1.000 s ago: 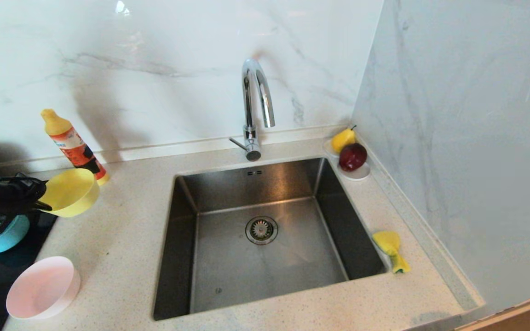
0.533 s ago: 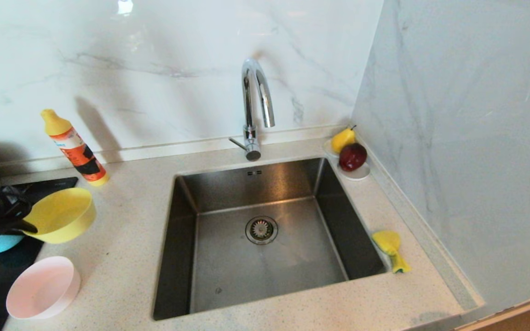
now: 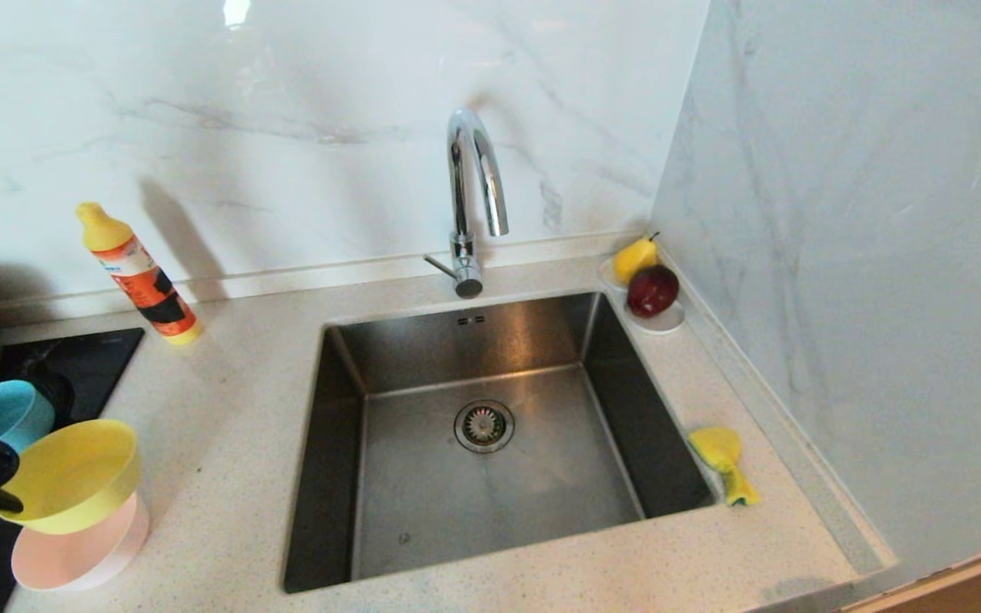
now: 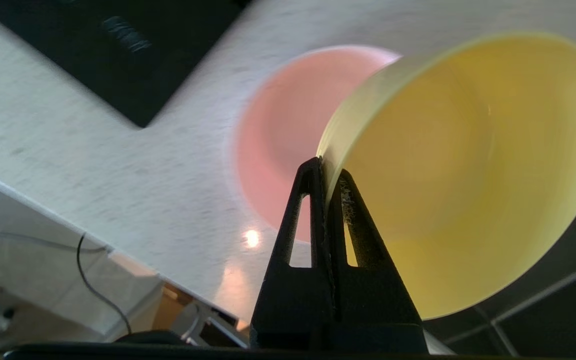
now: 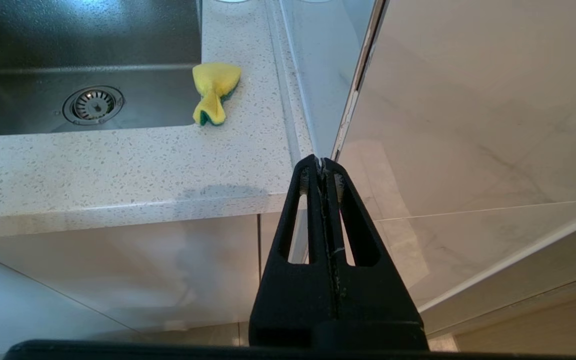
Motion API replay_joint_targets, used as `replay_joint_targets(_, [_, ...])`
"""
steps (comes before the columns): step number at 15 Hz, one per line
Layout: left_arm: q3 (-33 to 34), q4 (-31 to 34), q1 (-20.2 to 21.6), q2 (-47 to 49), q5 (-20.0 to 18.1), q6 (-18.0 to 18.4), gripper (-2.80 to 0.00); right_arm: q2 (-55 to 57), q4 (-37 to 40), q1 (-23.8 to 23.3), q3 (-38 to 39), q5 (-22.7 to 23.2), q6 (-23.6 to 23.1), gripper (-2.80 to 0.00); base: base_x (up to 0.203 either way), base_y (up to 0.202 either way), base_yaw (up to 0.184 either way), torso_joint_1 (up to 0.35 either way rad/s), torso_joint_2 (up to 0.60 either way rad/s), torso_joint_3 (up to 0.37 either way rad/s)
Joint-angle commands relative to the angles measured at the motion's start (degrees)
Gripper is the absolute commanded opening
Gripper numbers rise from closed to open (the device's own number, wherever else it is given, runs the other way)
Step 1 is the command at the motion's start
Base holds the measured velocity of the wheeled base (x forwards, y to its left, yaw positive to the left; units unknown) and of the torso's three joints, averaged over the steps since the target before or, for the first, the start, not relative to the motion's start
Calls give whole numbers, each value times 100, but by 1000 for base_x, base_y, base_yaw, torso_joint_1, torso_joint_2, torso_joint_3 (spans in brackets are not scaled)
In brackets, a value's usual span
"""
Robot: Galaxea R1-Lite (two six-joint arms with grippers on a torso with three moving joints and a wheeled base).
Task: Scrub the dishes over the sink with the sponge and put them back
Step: Place the bowl on the bowl
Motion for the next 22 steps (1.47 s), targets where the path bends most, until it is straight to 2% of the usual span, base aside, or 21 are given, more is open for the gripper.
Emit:
replay_joint_targets(1, [227,-82,241,23,-37,58,-280,7,0,1,0,2,-3,-280,0,0,0,0,0,0])
replay_joint_targets(8, [821,-881,245,170,-49,76,-280,7,0,1,0,2,-3,-280,0,0,0,0,0,0])
replay_joint_targets(17, [835,-892,245,229,-295,83,-280,7,0,1,0,2,-3,-280,0,0,0,0,0,0])
replay_joint_targets(22, [830,-911,245,428,-295,110,-280,7,0,1,0,2,-3,-280,0,0,0,0,0,0])
